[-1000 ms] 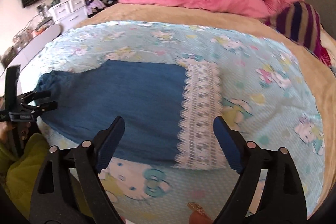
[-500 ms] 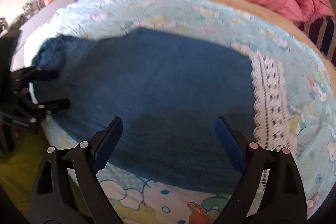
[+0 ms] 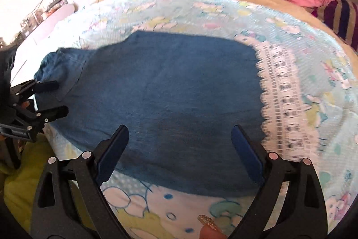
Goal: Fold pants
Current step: 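Move the open right gripper over the white lace strip of the leg, then grasp the lace strip with the right gripper while the left gripper pinches the denim, folding the leg over, then open both grippers and smooth the lengthwise-folded denim flat, then move the right gripper to the elastic waistband and grasp it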
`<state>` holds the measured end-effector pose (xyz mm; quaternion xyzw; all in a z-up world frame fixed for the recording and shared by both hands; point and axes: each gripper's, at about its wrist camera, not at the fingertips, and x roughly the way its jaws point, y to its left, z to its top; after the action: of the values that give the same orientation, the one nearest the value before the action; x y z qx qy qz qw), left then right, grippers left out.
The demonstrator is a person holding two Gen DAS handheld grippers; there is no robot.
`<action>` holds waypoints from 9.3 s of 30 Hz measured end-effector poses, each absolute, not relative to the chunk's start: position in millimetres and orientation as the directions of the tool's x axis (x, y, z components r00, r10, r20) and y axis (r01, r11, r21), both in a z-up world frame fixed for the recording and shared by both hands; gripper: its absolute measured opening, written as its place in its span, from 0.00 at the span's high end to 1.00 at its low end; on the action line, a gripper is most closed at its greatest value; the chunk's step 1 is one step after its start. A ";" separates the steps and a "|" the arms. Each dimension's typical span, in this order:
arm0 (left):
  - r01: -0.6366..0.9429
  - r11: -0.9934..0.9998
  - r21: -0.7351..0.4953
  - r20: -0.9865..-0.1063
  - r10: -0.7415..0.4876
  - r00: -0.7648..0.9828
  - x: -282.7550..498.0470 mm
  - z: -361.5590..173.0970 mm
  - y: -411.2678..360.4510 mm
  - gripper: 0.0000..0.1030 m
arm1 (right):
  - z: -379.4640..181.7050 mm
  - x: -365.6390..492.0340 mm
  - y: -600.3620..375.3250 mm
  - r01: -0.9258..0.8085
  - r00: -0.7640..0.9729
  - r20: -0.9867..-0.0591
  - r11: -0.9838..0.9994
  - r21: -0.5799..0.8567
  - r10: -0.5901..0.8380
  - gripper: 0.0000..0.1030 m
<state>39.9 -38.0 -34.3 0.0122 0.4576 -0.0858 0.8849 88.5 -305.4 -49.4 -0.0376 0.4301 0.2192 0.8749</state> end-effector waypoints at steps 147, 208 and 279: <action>0.086 0.830 -0.550 -0.680 -0.506 0.531 163.3 -54.8 15.8 0.22 | -52.8 32.2 -173.9 -0.796 0.312 -0.822 0.604 0.048 0.476 0.42; 0.181 0.886 -0.427 -0.763 -0.461 0.454 20.1 -48.4 -22.5 0.78 | -37.2 49.0 -230.5 -0.693 0.404 -0.746 0.709 0.128 0.529 0.49; -0.120 0.982 -0.144 -0.773 -0.036 0.634 -14.8 -1.6 78.5 0.04 | 41.3 80.9 -130.5 -0.757 0.440 -0.686 0.650 0.064 0.580 0.09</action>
<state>-14.8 78.5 -1.6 -0.0913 0.4273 0.0235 0.8992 80.9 -130.5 41.3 -0.1274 0.3482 0.3987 0.8388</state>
